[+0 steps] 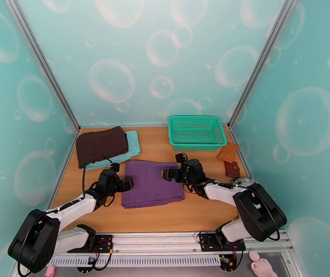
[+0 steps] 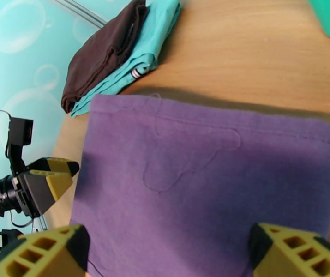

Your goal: Fold and stack the trousers

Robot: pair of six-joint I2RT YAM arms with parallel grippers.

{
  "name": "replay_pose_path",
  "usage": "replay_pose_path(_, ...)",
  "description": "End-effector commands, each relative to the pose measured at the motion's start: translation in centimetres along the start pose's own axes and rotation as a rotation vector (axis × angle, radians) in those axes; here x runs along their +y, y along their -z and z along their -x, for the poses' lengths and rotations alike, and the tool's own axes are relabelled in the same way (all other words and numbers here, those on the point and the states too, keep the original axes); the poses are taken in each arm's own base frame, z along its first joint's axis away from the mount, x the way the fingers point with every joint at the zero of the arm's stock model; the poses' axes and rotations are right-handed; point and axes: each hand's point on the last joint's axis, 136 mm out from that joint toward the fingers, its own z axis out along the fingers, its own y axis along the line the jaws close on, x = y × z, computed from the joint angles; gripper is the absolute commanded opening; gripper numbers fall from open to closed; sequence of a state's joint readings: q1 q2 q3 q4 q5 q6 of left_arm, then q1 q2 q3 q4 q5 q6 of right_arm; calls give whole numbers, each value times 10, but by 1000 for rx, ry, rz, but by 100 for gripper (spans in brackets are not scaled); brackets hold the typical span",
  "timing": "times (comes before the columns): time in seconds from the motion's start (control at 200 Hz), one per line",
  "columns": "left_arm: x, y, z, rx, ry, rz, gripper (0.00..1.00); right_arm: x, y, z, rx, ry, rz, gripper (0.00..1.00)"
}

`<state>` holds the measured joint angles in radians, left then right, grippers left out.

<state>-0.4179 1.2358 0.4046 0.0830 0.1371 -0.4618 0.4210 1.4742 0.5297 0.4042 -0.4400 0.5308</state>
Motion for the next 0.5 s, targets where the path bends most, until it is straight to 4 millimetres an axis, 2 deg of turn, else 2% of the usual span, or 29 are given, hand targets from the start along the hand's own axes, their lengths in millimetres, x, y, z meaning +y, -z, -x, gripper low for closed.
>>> replay_pose_path(0.0, -19, -4, 5, 15, -53, -95, 88, -21, 8, -10, -2, -64, -61, 97)
replay_pose_path(0.14, -19, -18, -2, 91, -66, -81, 86, -25, 6, -11, 1, -74, -60, 97)
replay_pose_path(0.32, -44, -33, -18, 163, -122, -156, 80, -25, 3, -12, 3, -74, -55, 98)
replay_pose_path(0.435, -55, -42, -22, 202, -150, -160, 64, -26, 5, -10, -8, -65, -64, 98)
replay_pose_path(0.495, -61, -45, -19, 206, -164, -151, 48, -26, 7, -9, -14, -60, -66, 99)
